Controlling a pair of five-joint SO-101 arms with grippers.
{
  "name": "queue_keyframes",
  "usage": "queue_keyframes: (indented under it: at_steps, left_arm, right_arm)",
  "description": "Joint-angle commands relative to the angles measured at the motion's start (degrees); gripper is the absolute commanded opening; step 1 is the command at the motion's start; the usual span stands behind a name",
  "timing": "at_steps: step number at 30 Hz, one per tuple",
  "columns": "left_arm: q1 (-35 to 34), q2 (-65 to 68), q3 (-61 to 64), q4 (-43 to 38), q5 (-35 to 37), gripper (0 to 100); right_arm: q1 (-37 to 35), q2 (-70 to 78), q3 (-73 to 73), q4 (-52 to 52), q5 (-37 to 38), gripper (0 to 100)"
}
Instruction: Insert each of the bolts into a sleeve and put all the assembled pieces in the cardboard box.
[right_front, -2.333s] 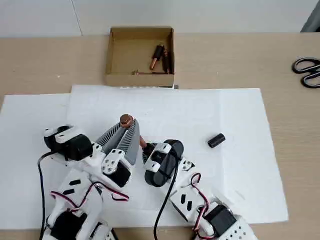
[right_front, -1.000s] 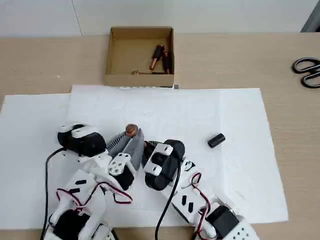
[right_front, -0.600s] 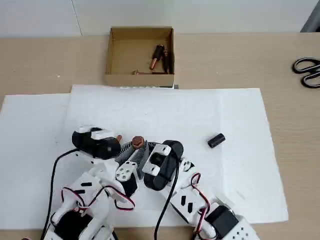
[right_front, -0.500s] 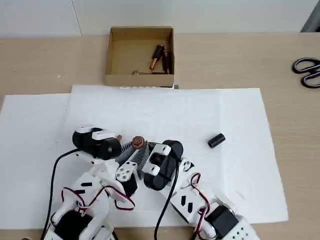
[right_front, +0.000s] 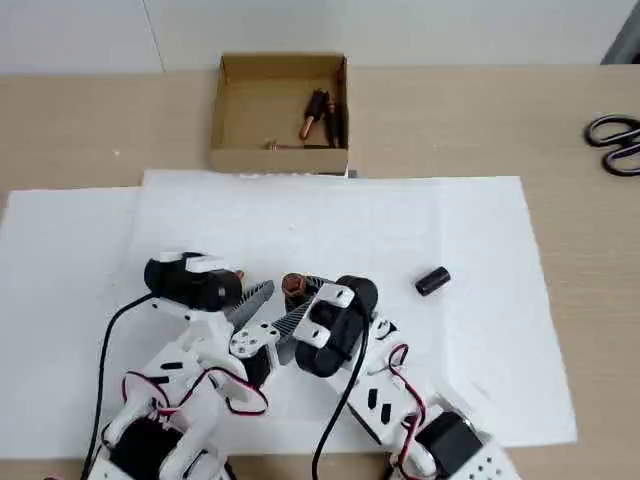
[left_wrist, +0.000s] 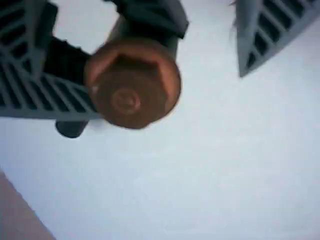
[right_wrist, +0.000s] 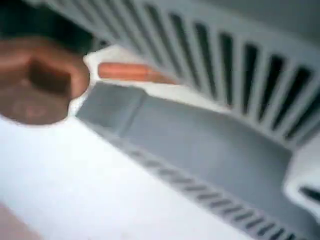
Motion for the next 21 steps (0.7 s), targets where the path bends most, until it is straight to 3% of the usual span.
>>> queue_keyframes:
  at_steps: [1, 5, 9, 16, 21]
  left_arm:
    - [0.7, -0.2, -4.4, 0.2, -0.4, 27]
    - [0.5, 0.1, -9.5, 0.4, -0.4, 27]
    - [-4.0, 0.1, -13.3, 0.3, -3.2, 26]
    - [-13.7, -0.2, -14.4, 0.4, -6.9, 0]
    - [-17.6, -0.2, -11.1, 0.4, -6.8, 1]
  right_arm:
    - [0.0, -1.0, -3.4, -1.3, 0.5, 0.3]
    - [0.0, -1.0, -2.0, -1.3, 0.5, 0.3]
    - [0.0, -1.0, -0.5, -1.4, 0.5, 0.3]
    - [0.0, -1.0, 1.2, -1.6, 0.4, 0.3]
    - [4.0, -1.0, 2.9, -1.6, 0.1, 0.3]
